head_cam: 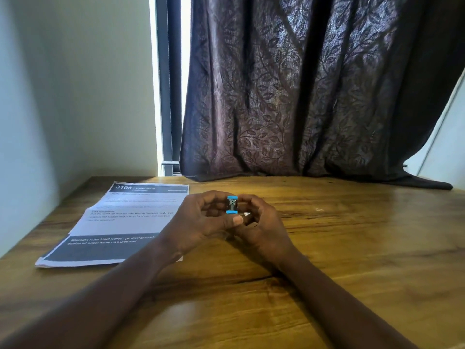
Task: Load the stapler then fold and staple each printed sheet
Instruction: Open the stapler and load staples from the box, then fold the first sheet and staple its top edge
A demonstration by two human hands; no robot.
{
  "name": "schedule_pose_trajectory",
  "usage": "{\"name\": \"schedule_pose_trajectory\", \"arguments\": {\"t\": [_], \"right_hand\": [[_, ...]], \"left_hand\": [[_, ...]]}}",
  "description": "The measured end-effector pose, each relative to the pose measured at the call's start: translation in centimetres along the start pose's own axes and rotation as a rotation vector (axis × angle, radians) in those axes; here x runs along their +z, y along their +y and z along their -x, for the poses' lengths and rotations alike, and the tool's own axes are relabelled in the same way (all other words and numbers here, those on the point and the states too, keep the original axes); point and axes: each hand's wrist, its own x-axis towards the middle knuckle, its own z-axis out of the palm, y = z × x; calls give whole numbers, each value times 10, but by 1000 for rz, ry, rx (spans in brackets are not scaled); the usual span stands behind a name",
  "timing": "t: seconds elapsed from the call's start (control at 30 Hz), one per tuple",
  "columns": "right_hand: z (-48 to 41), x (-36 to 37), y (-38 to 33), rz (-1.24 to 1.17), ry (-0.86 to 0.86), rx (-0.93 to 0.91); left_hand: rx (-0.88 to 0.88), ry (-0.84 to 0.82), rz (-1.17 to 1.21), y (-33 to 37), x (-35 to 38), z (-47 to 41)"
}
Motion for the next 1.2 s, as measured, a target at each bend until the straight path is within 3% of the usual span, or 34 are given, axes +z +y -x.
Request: {"name": "schedule_pose_trajectory", "arguments": {"t": [0.5, 0.8, 0.87, 0.97, 1.03, 1.2], "right_hand": [[-1, 0, -1, 32, 4, -12], [0, 5, -1, 34, -8, 7], [1, 3, -1, 161, 51, -16], [2, 0, -3, 557, 95, -64], [2, 1, -5, 749, 72, -62], [5, 11, -11, 1180, -58, -24]], "left_hand": [[145, 26, -160, -8, -2, -5], [36, 89, -22, -10, -2, -6], [28, 123, -132, -12, -6, -10], [61, 168, -471, -7, -19, -14], [94, 223, -640, -2, -31, -15], [109, 381, -801, 15, -75, 4]]}}
